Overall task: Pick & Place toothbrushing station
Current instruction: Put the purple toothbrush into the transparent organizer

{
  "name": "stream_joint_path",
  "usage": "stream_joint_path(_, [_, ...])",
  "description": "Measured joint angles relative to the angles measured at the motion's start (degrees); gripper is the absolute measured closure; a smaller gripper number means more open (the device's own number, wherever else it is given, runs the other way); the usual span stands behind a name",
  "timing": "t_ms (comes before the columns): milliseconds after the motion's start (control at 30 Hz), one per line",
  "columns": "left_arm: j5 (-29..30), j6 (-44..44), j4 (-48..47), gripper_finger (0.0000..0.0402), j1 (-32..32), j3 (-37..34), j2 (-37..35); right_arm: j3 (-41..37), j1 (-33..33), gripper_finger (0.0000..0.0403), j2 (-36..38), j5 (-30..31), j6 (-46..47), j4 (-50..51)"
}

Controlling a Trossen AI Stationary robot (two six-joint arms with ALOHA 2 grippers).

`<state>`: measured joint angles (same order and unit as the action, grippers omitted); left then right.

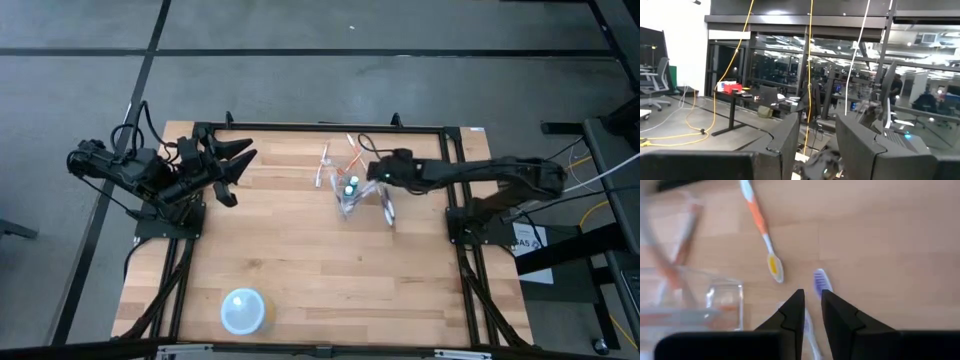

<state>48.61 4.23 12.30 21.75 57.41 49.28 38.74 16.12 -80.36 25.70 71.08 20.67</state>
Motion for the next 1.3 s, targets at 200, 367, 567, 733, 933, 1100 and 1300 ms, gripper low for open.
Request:
stream_joint_path(200, [0.4, 2.1, 0.0, 0.0274, 0.0, 0.0, 0.0, 0.0, 0.1, 0.0334, 8.6, -2.5, -4.3, 12.5])
stream_joint_path(367, [0.6, 3.2, 0.0, 0.0274, 0.0, 0.0, 0.1, 0.0, 2.0, 0.0334, 8.1, -9.4, -10.3, 13.0])
stream_joint_path(567, [0.6, 3.1, 0.0, 0.0274, 0.0, 0.0, 0.1, 0.0, 6.4, 0.0334, 2.7, -15.7, -14.2, 13.0])
stream_joint_path(733, [0.6, 2.1, 0.0, 0.0274, 0.0, 0.0, 0.1, 0.0, 8.9, 0.0333, -0.6, -20.7, -18.8, 8.4])
stream_joint_path(933, [0.8, 1.0, 0.1, 0.0274, 0.0, 0.0, 0.4, 0.0, 10.6, 0.03, -2.3, -22.2, -20.9, 7.4])
stream_joint_path(1100, [1.3, 1.0, 0.9, 0.0274, 0.0, 0.0, 1.2, 0.0, 11.6, 0.026, -2.4, -23.2, -20.9, 4.3])
stream_joint_path(1300, [1.3, 1.0, 1.4, 0.0274, 0.0, 0.0, 1.7, 0.0, 12.0, 0.0246, -2.4, -23.4, -20.8, 4.0])
